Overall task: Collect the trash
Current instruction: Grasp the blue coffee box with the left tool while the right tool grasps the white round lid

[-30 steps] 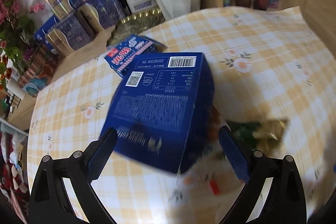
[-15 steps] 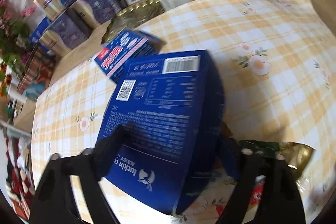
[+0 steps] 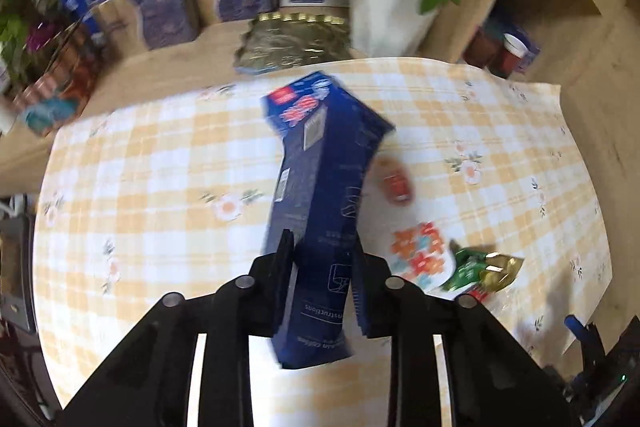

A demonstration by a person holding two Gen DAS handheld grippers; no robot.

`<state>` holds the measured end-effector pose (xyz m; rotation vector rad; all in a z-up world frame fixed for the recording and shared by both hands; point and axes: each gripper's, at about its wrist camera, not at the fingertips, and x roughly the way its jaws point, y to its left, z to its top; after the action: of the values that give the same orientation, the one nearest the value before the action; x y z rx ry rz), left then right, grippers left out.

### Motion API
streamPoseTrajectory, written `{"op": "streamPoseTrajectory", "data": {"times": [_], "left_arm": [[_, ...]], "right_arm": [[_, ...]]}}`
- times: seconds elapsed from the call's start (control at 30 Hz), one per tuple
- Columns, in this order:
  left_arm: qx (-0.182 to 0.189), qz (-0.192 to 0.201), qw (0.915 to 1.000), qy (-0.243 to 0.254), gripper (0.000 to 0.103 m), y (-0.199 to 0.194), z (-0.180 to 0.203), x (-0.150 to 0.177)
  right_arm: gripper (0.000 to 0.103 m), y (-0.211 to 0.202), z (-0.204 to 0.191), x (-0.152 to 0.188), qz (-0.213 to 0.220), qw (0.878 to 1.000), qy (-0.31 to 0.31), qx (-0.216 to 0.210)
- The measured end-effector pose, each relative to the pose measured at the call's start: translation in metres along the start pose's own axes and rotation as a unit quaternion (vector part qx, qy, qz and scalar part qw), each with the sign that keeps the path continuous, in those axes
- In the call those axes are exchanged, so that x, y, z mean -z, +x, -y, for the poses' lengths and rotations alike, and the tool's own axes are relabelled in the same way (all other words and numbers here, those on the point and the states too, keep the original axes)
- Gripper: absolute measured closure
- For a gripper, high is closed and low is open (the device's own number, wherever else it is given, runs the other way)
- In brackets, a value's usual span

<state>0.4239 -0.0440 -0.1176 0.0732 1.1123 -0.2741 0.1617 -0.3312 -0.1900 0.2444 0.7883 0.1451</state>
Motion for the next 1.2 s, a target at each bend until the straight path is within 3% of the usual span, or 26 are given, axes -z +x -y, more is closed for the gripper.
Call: {"op": "streamPoseTrajectory", "data": {"times": [0.07,0.23,0.57,0.7,0.93,1.13,1.17,1.2], "left_arm": [[-0.011,-0.004,0.9998,-0.017,0.084,-0.002,-0.023,0.005],[0.012,-0.013,0.9982,-0.058,0.086,0.007,-0.060,0.024],[0.030,0.051,0.9967,-0.055,0.085,0.011,-0.053,0.040],[0.037,0.070,0.9948,-0.064,0.085,0.008,-0.056,0.048],[0.097,0.079,0.9873,-0.097,0.086,-0.006,-0.075,0.070],[0.136,0.067,0.9826,-0.107,0.086,-0.017,-0.088,0.098],[0.141,0.062,0.9819,-0.110,0.086,-0.018,-0.090,0.103],[0.143,0.061,0.9813,-0.113,0.086,-0.019,-0.092,0.108]], "right_arm": [[0.006,0.001,-0.003,-0.001,-0.001,1.000,-0.002,0.000],[0.006,0.006,-0.011,-0.005,-0.009,1.000,-0.013,0.001],[0.006,0.031,-0.035,-0.009,-0.032,0.999,-0.028,-0.009],[0.006,0.057,-0.064,-0.005,-0.057,0.997,-0.053,-0.017],[0.007,0.099,-0.101,-0.002,-0.098,0.990,-0.102,0.023],[0.020,0.114,-0.108,-0.002,-0.107,0.988,-0.096,0.050],[0.032,0.113,-0.110,-0.001,-0.104,0.988,-0.104,0.056],[0.036,0.112,-0.112,0.000,-0.102,0.987,-0.110,0.055]]}}
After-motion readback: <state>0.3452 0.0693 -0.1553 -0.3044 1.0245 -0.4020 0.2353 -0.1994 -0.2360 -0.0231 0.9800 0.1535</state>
